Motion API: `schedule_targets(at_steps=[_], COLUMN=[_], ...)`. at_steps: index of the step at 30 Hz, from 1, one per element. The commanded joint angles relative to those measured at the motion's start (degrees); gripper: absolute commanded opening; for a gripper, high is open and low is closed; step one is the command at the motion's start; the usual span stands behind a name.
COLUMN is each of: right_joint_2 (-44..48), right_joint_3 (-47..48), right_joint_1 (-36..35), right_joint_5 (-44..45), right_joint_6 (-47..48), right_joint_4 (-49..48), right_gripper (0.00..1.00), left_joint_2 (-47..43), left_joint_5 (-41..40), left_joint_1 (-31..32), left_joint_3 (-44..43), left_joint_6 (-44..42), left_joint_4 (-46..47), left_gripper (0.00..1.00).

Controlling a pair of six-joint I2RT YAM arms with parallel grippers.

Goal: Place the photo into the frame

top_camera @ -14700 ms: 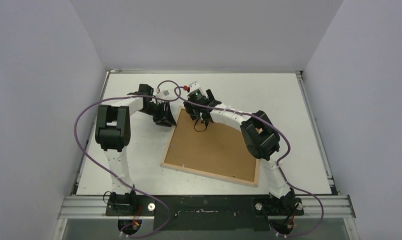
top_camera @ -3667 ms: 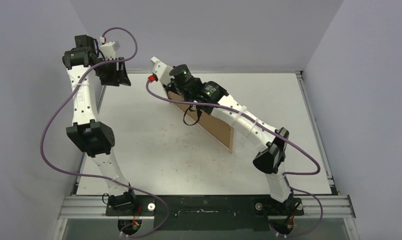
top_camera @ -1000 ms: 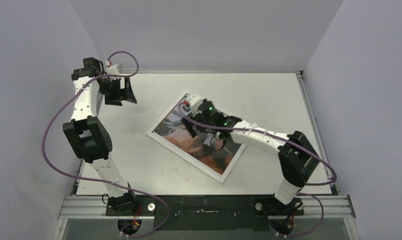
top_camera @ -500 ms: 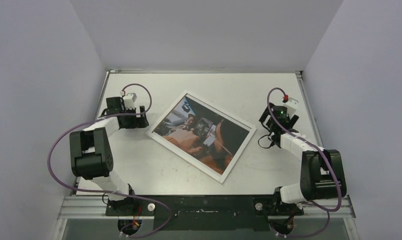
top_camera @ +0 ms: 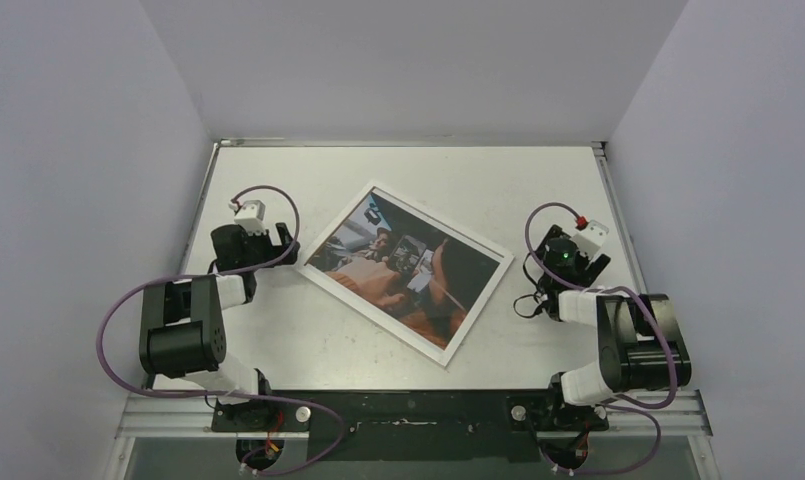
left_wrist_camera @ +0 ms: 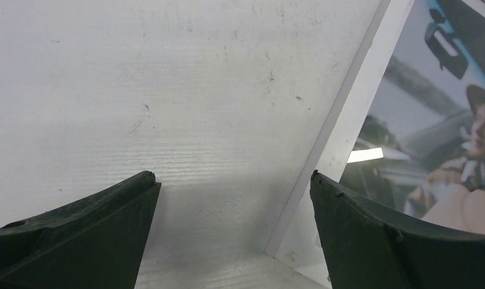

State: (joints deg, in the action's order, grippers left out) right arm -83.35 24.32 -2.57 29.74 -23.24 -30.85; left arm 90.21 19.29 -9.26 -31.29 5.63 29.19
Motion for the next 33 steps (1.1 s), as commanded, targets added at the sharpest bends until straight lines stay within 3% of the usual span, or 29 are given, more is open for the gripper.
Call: schedule_targets(at_steps=[1, 10, 13, 16, 17, 18, 19, 22, 24, 33], right_joint_2=[1.1, 0.0, -2.1, -4.2, -6.5, -10.7, -11.2, -10.0, -9.1, -9.2], right_joint_3=[-5.0, -12.4, -12.0, -12.4, -14.1, -16.4, -17.2, -9.9, -9.8, -10.7], right_joint_1=[1.0, 0.6, -1.5, -3.2, -4.6, -6.5, -9.9, -5.7, -3.0, -3.5], right_joint_5=[2.9, 0.6, -0.6, -6.4, -8.2, -7.5, -1.7, -5.3, -10.0, -9.3], right_joint_6=[2.2, 7.6, 11.5, 16.4, 18.2, 21.7, 24.5, 19.5, 18.1, 18.7], right_joint_4=[-13.5, -32.4, -34.5, -38.3, -42.1, -51.8, -57.2, -39.7, -38.2, -40.3], right_gripper=[0.9, 0.9, 0.9, 0.9, 0.9, 0.9, 0.9, 0.9, 0.9, 0.9], left_joint_2=[-2.7, -7.8, -5.6, -6.2, -5.0, -5.7, -6.4, -5.4, -5.8, -6.0], left_joint_5=[-0.5, -8.7, -11.2, -11.5, -11.2, -11.4, -12.0, -12.0, -12.2, -12.3], left_joint_1=[0.1, 6.1, 7.5, 7.7, 7.4, 7.4, 7.6, 7.5, 7.6, 7.6], left_joint_3=[1.6, 12.3, 19.4, 18.1, 17.4, 17.0, 16.9, 17.0, 17.1, 17.5], left_joint_6=[1.9, -2.7, -2.8, -3.0, -2.6, -2.8, -2.8, -2.6, -2.6, -2.6], left_joint_4=[12.0, 25.1, 40.8, 35.7, 37.1, 35.1, 33.5, 35.8, 35.2, 36.0], left_gripper=[0.97, 0.96, 0.96, 0.96, 0.96, 0.96, 0.96, 0.96, 0.96, 0.96])
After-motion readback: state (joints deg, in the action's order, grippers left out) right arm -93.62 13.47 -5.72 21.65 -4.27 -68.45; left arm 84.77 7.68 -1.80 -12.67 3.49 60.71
